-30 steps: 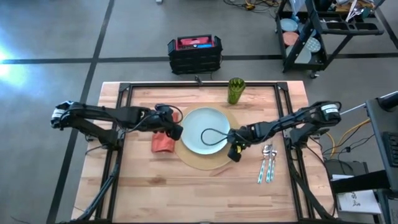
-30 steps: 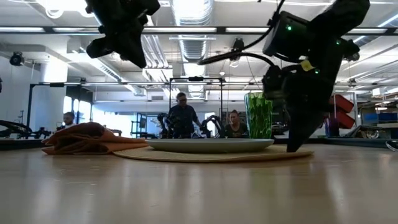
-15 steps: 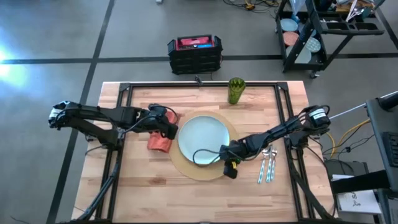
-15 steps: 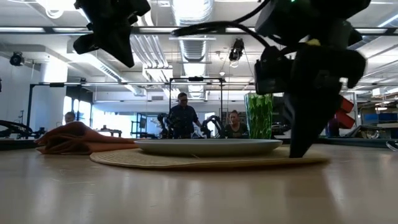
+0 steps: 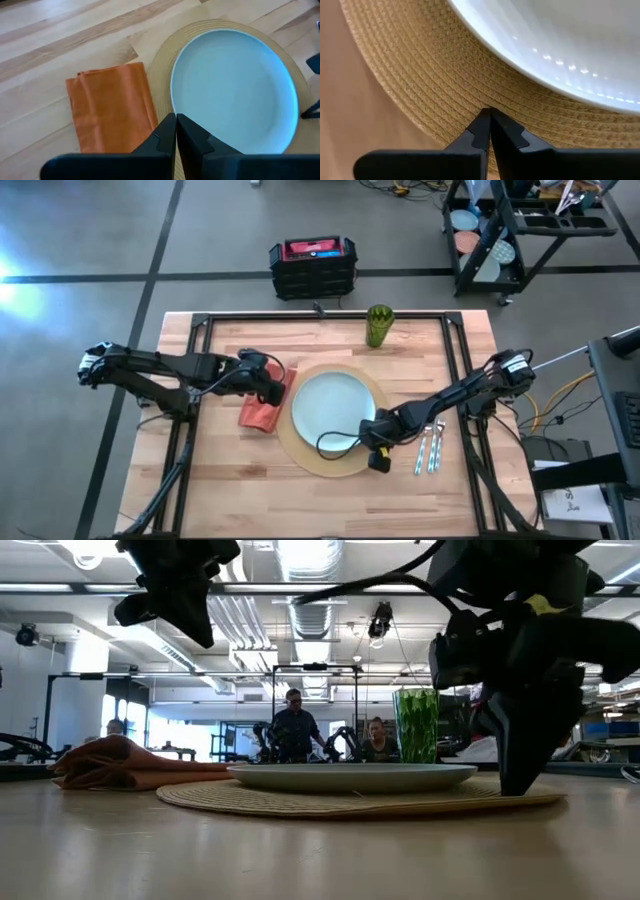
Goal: Set table place
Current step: Fold the orange table napkin, then put the blue spoon beside the white plate on the brown table mat
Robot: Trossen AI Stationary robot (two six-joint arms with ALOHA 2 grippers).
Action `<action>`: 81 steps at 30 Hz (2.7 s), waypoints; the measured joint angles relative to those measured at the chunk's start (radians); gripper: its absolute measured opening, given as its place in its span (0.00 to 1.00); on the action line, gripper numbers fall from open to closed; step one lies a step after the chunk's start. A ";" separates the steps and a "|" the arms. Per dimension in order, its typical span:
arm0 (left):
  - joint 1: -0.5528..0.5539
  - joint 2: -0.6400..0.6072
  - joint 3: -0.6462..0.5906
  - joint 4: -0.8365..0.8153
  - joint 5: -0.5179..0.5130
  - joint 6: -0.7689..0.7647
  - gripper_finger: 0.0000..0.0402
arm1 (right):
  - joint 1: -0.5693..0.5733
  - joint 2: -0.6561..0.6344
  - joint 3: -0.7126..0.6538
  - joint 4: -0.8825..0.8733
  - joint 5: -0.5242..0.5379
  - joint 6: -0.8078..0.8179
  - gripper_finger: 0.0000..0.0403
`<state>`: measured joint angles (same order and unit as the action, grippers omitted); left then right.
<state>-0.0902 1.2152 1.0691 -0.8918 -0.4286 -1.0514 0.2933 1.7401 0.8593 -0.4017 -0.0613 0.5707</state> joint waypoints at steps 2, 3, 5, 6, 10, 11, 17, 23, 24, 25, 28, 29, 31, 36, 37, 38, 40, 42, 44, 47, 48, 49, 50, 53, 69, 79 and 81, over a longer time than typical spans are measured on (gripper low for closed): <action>-0.008 0.000 0.000 -0.001 0.000 -0.011 0.00 | -0.019 -0.001 0.000 -0.013 0.010 -0.035 0.00; -0.014 0.000 0.000 -0.003 0.000 -0.017 0.00 | -0.031 -0.002 0.000 -0.018 0.020 -0.052 0.00; -0.027 0.000 0.000 -0.005 0.000 -0.033 0.00 | -0.054 -0.002 0.000 -0.030 0.060 -0.082 0.00; -0.034 0.000 0.000 -0.007 0.000 -0.040 0.00 | -0.070 -0.003 0.000 -0.038 0.080 -0.098 0.00; -0.065 0.000 0.000 -0.027 0.000 -0.082 0.00 | -0.119 -0.013 0.000 -0.049 0.093 -0.139 0.00; -0.072 0.000 0.000 -0.035 0.000 -0.093 0.00 | -0.122 -0.025 -0.002 -0.054 0.089 -0.142 0.00; -0.092 0.022 -0.027 -0.231 -0.019 -0.168 0.00 | -0.102 -0.163 0.019 -0.105 -0.012 -0.060 0.00; -0.031 0.030 -0.213 -0.054 0.105 -0.136 0.00 | -0.100 -0.386 0.113 -0.092 0.062 0.020 0.02; -0.025 0.030 -0.252 0.002 0.124 -0.137 0.00 | -0.096 -0.419 0.133 -0.084 0.095 0.021 0.03; -0.020 0.030 -0.290 0.066 0.150 -0.141 0.00 | -0.093 -0.458 0.154 -0.077 0.125 0.019 0.04; -0.017 0.030 -0.385 0.220 0.244 -0.186 0.00 | -0.093 -0.536 0.205 -0.115 0.202 0.021 0.08; -0.022 0.030 -0.408 0.240 0.271 -0.211 0.00 | -0.093 -0.546 0.218 -0.147 0.226 0.026 0.09; -0.043 0.030 -0.436 0.274 0.306 -0.263 0.00 | -0.093 -0.556 0.239 -0.231 0.263 0.032 0.10; -0.109 0.027 -0.443 0.273 0.312 -0.362 0.00 | -0.092 -0.557 0.274 -0.369 0.274 0.033 0.08; -0.122 0.029 -0.442 0.273 0.311 -0.381 0.00 | -0.090 -0.549 0.273 -0.375 0.274 0.033 0.08; -0.137 0.034 -0.442 0.273 0.310 -0.399 0.00 | -0.088 -0.543 0.272 -0.365 0.274 0.033 0.07; -0.166 0.053 -0.442 0.284 0.305 -0.442 0.00 | -0.088 -0.541 0.265 -0.371 0.273 0.033 0.06; -0.193 0.079 -0.443 0.296 0.286 -0.483 0.00 | -0.088 -0.545 0.265 -0.366 0.272 0.035 0.06; -0.206 0.109 -0.442 0.321 0.279 -0.514 0.00 | -0.078 -0.545 0.263 -0.373 0.272 0.043 0.06; -0.215 0.160 -0.432 0.403 0.271 -0.533 0.00 | -0.074 -0.545 0.260 -0.382 0.272 0.042 0.07; -0.215 0.178 -0.424 0.436 0.263 -0.534 0.00 | -0.074 -0.547 0.260 -0.379 0.271 0.040 0.07; -0.215 0.198 -0.414 0.468 0.260 -0.533 0.00 | -0.074 -0.547 0.260 -0.379 0.272 0.040 0.07; -0.215 0.221 -0.402 0.492 0.258 -0.533 0.00 | -0.073 -0.547 0.260 -0.383 0.271 0.041 0.07; -0.217 0.276 -0.355 0.471 0.255 -0.522 0.00 | -0.067 -0.547 0.260 -0.383 0.271 0.040 0.07; -0.286 0.224 -0.256 0.331 0.297 -0.564 0.00 | -0.049 -0.547 0.259 -0.422 0.270 0.044 0.10; -0.339 0.039 0.264 0.001 -0.293 0.082 0.00 | -0.101 -0.553 0.357 -0.522 0.294 -0.329 0.32; -0.348 0.029 0.383 0.038 -0.413 0.402 0.00 | -0.195 -0.543 0.392 -0.528 0.301 -0.517 0.37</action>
<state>-0.4378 1.2445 1.4519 -0.8539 -0.8413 -0.6490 0.0980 1.1970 1.2509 -0.9298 0.2395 0.0536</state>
